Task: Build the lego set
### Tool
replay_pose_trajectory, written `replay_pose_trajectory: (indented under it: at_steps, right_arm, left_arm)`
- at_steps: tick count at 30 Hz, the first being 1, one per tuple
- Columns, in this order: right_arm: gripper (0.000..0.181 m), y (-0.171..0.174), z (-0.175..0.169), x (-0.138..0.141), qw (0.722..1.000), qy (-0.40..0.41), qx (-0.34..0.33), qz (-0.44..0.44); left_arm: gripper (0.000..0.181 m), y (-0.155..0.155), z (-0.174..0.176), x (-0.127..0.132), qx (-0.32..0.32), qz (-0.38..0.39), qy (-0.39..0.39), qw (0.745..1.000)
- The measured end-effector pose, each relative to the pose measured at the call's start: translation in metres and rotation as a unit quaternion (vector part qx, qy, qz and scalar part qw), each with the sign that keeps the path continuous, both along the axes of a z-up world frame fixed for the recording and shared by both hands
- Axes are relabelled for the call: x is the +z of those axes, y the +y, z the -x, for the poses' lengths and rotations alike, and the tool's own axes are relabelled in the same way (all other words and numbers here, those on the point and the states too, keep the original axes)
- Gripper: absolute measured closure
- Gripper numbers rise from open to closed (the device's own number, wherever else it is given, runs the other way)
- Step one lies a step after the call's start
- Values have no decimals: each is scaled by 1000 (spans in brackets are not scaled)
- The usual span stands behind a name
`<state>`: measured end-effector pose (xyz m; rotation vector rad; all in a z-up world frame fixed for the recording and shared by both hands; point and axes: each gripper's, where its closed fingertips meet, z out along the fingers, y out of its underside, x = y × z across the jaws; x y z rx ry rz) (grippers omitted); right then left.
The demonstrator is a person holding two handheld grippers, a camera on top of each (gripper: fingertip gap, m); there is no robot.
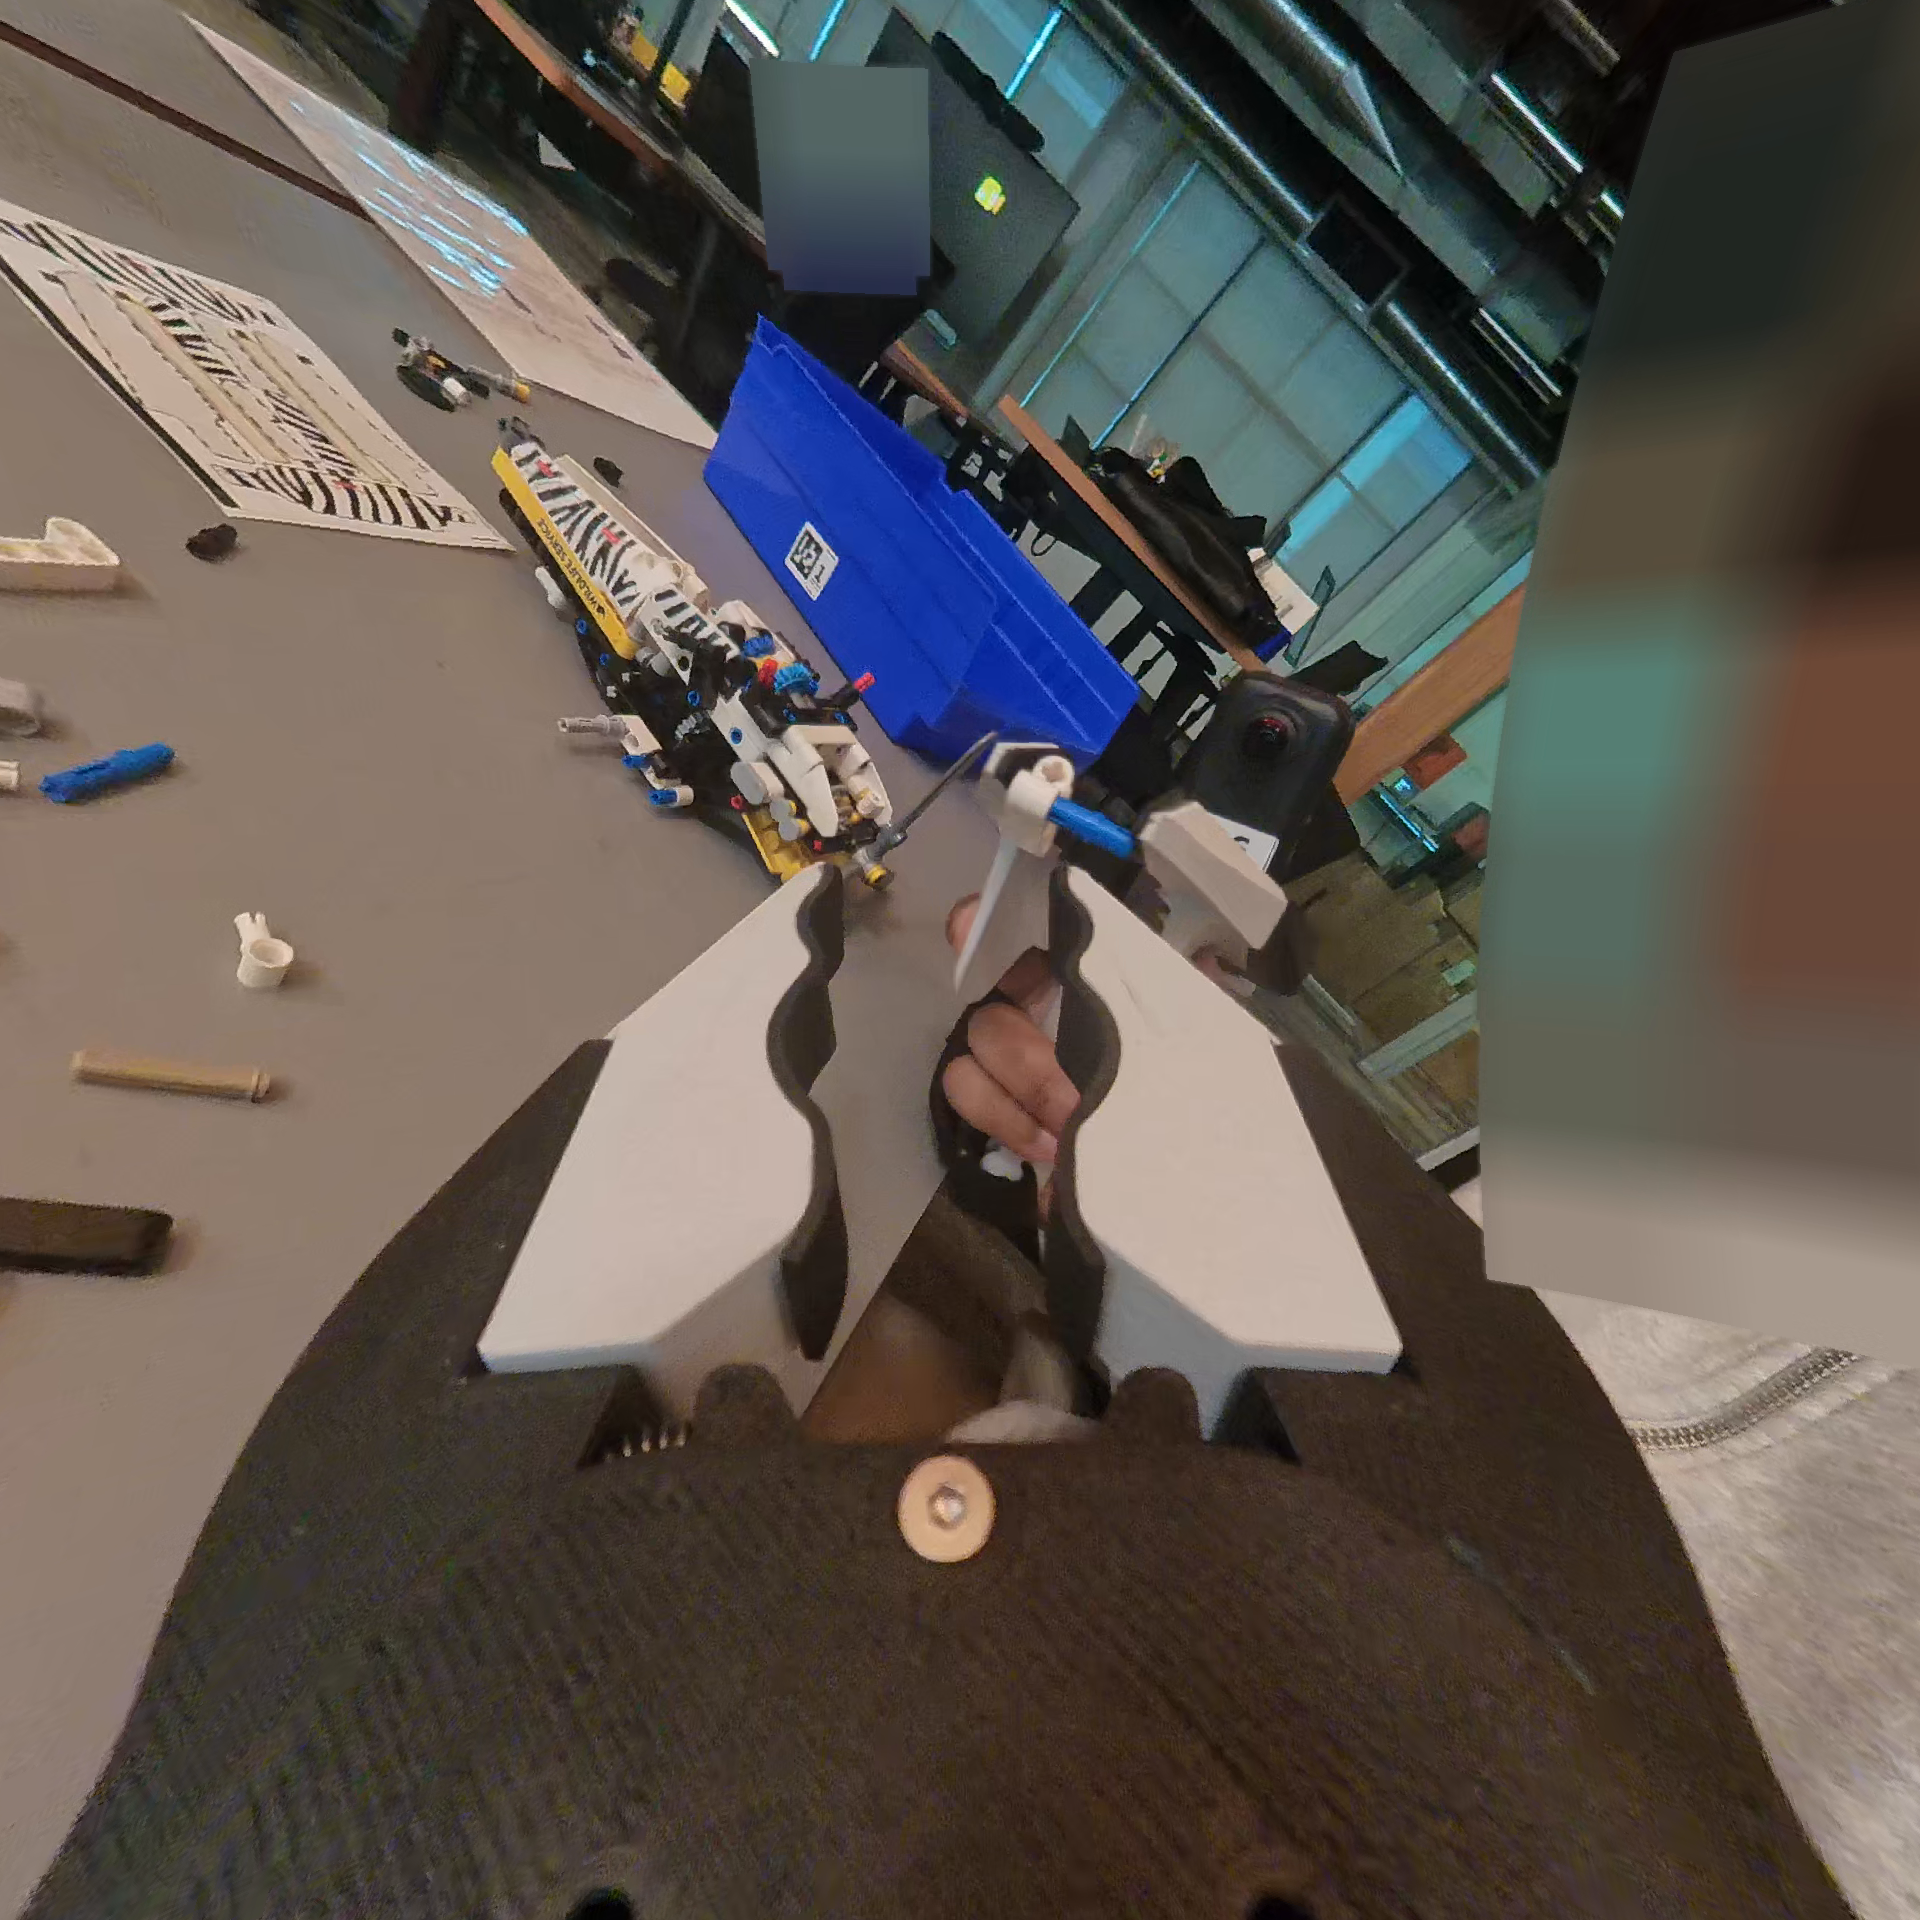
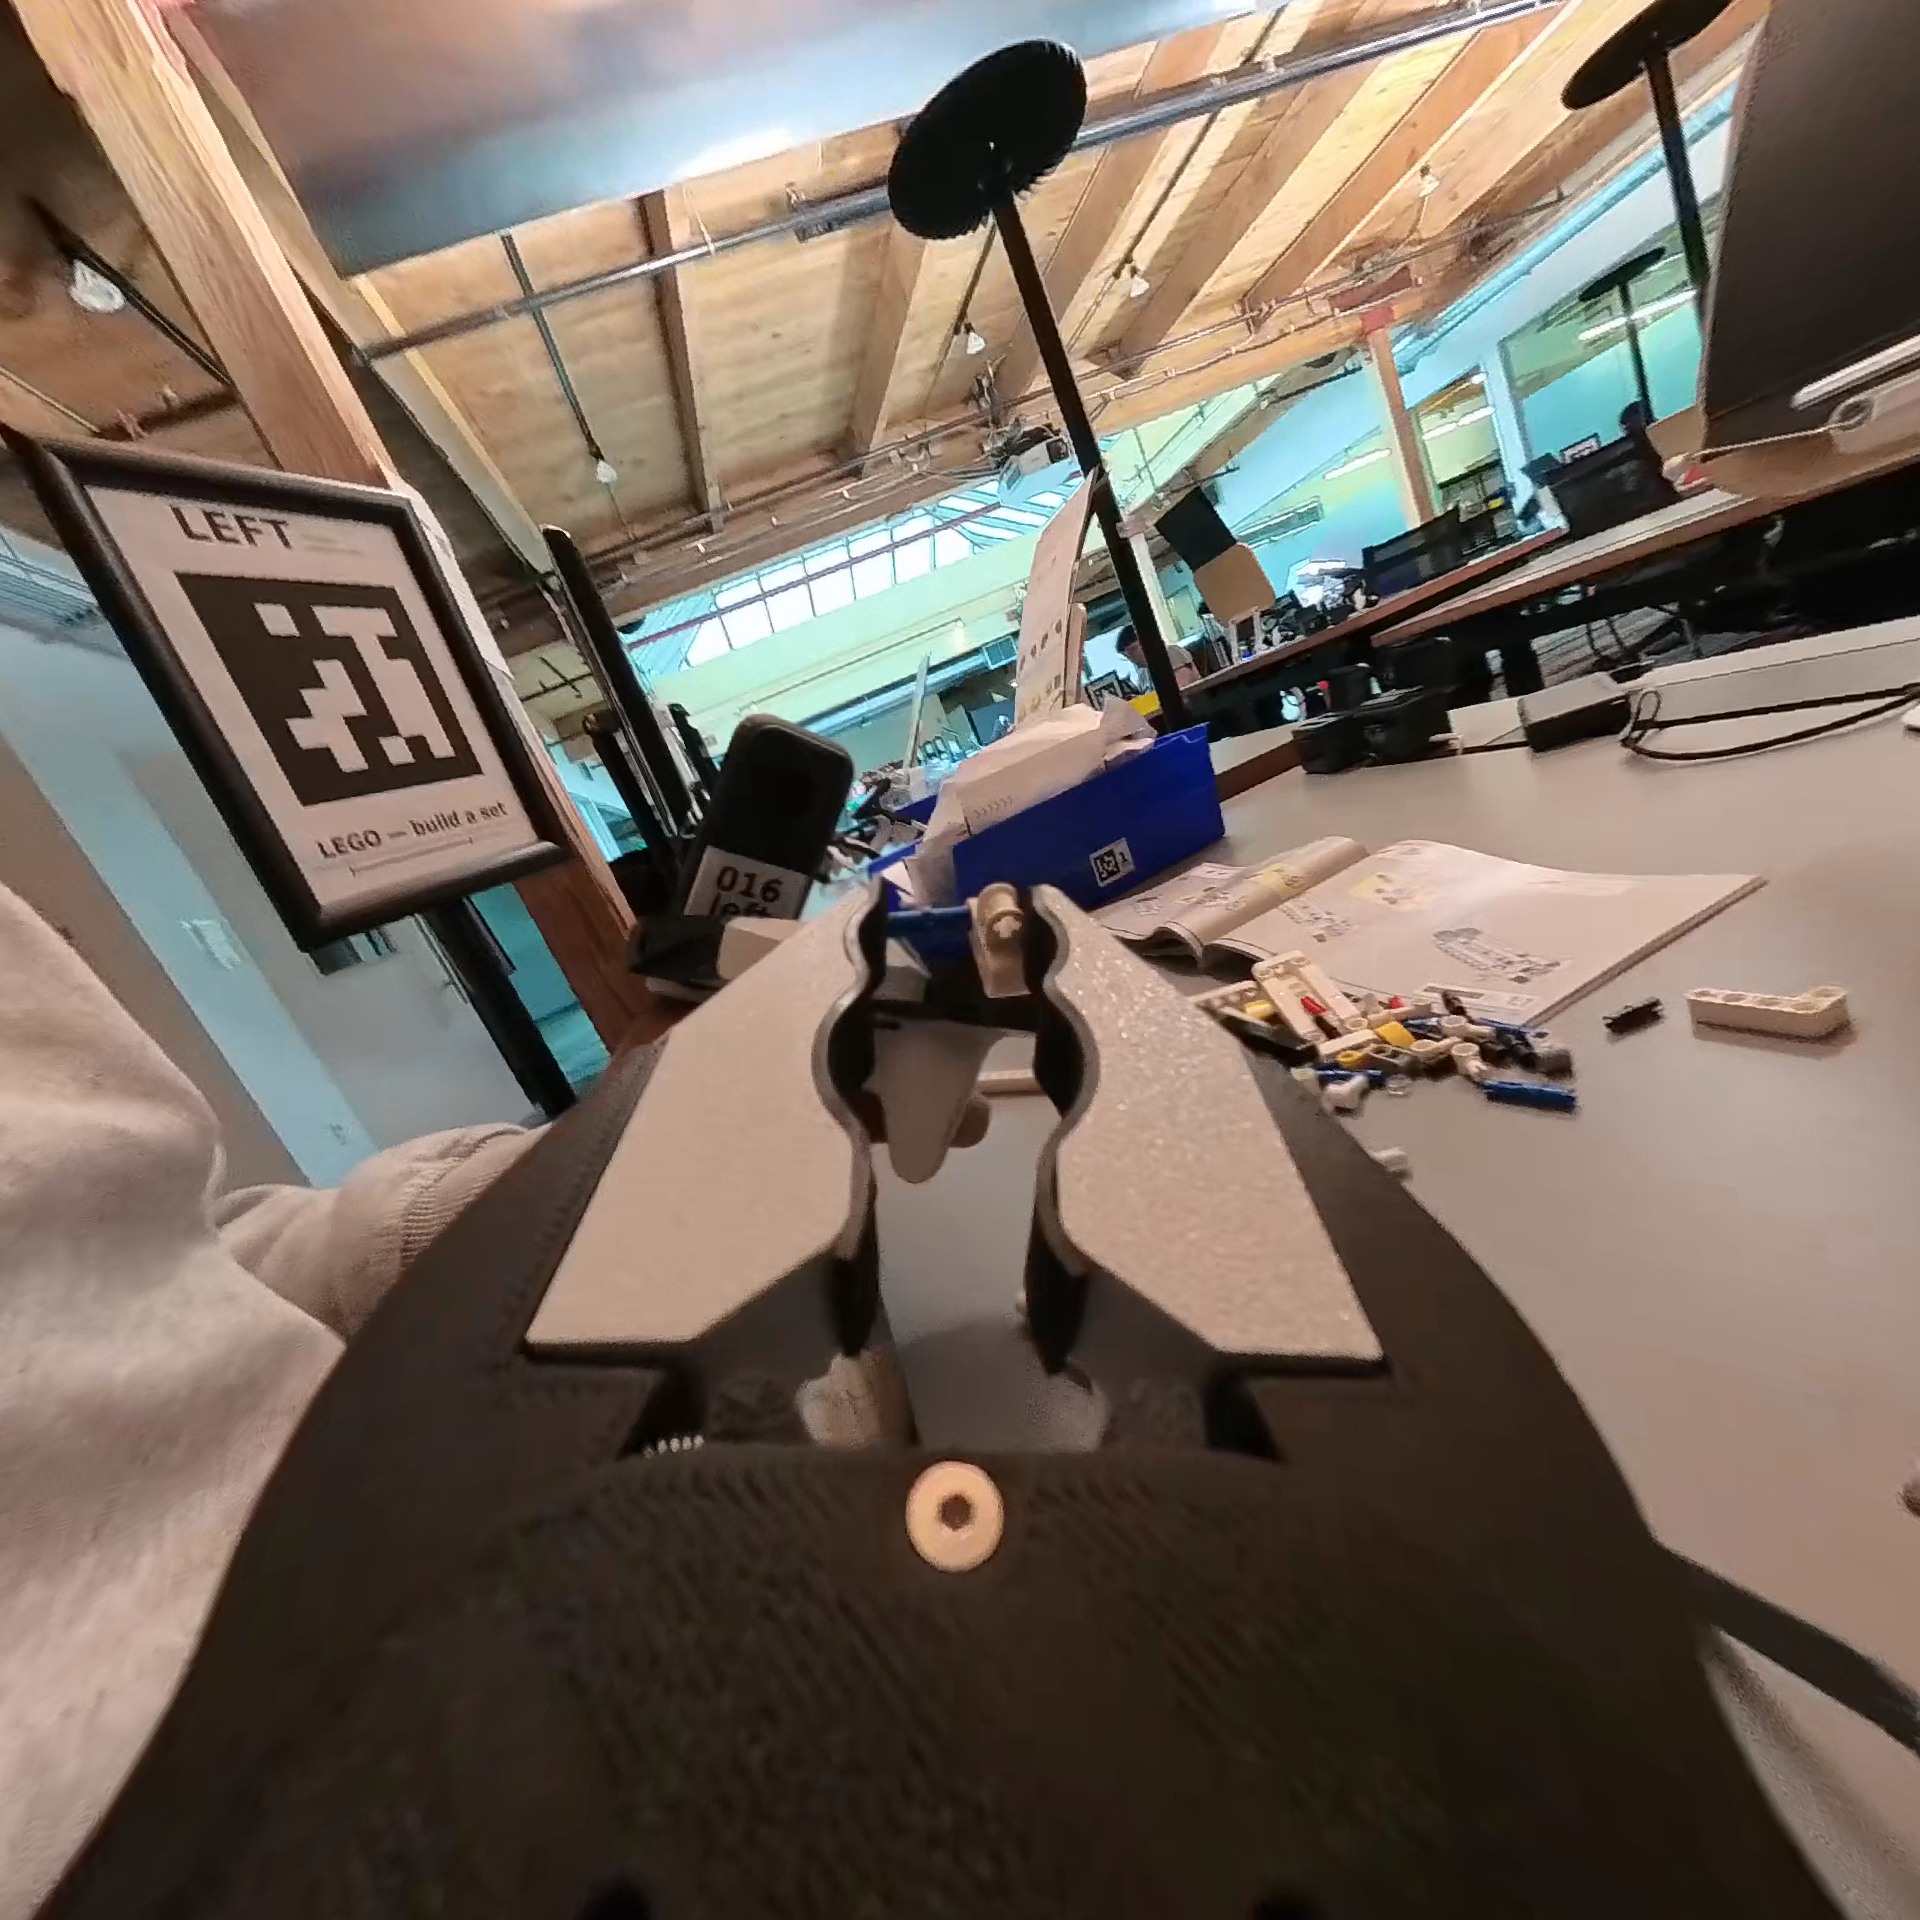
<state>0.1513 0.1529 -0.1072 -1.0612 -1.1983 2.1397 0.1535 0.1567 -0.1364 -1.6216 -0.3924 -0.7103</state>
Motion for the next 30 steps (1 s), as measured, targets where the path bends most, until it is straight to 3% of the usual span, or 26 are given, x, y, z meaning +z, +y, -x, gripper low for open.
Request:
replay_pose_trajectory:
  at_steps: [30]
  right_arm:
    - [157, -22, 2, -5, 997, -9, 63, 37]
  left_arm:
    - [147, -11, 1, -2, 12, -16, 0, 1000]
